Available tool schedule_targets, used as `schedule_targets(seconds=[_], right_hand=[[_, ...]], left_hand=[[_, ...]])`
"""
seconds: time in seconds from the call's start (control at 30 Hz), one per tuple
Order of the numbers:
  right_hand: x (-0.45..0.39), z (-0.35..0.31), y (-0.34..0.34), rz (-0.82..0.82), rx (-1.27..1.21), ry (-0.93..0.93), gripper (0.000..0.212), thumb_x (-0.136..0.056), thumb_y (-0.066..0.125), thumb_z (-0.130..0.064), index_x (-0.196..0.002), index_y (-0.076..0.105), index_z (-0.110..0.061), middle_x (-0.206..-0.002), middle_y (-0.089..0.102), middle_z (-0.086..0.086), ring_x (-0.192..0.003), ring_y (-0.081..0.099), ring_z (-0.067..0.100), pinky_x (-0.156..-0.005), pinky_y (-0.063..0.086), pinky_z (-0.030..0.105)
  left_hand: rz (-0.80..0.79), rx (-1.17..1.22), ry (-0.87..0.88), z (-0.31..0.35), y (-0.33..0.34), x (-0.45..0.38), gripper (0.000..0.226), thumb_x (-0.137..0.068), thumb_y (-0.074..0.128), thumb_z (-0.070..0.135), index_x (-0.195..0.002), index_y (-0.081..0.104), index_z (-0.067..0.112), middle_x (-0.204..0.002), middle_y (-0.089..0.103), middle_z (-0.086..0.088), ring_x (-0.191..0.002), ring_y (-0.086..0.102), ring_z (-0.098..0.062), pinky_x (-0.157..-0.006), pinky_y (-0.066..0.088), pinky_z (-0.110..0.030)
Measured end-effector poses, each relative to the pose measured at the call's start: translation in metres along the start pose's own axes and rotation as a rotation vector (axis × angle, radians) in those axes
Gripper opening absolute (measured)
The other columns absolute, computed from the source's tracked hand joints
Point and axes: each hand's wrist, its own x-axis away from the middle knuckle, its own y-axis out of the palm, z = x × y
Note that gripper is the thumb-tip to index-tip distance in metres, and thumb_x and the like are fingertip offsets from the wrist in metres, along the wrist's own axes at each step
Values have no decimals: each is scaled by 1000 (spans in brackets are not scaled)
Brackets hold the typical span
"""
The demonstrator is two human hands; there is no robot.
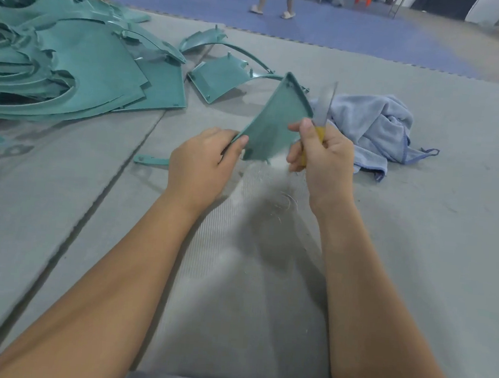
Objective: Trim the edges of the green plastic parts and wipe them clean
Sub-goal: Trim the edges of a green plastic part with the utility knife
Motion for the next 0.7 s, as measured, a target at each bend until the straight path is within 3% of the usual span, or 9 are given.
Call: schedule_targets(seconds=[0.07,0.17,0.23,0.33,0.5,0.6,0.7], right_hand=[[0,-4,4,-21,-20,-35,22,-99,53,-22,-81,66,-17,-50,41,-10,-48,37,5,-50,34,15],[0,-11,8,-25,-82,6,35,-93,41,-39,-80,64,-16,-52,38,-13,-50,33,5,-53,28,17],[0,-14,9,25,-35,-2,40,-89,36,-46,-77,58,-15,-53,41,-17,-55,34,2,-59,28,19],[-2,-18,10,88,112,-16,34,-85,39,-51,-70,48,-21,-59,43,-21,-64,38,1,-69,31,26],[-19,-21,11,107,265,100,40,-87,44,-59,-71,43,-23,-59,44,-22,-57,40,-2,-64,31,28],[-26,-18,9,71,383,121,40,-92,51,-53,-67,41,-22,-63,44,-14,-62,41,8,-63,33,30],[-36,-21,6,27,417,117,30,-95,52,-34,-76,55,-12,-70,50,-4,-65,44,9,-64,36,28]], left_hand=[[-15,48,2,5,-2,-2,37,-98,41,42,-78,61,17,-69,60,4,-66,55,-21,-55,39,-36],[-63,63,-36,9,-1,-5,46,-95,39,48,-74,60,14,-62,62,1,-61,56,-21,-58,45,-41],[-54,66,-52,9,0,-6,49,-94,39,50,-68,57,13,-54,55,4,-55,51,-16,-54,42,-37],[-45,62,-64,7,4,-6,52,-95,38,52,-65,52,11,-54,54,-1,-55,51,-22,-53,41,-38],[-8,26,-108,5,9,-9,51,-98,43,46,-57,32,18,-49,42,1,-51,42,-20,-47,26,-32],[2,8,-88,4,11,-8,51,-99,44,43,-57,26,22,-47,34,4,-49,39,-19,-46,21,-30],[11,8,-76,3,11,-8,50,-99,43,44,-57,25,22,-47,33,4,-48,36,-16,-46,19,-30]])
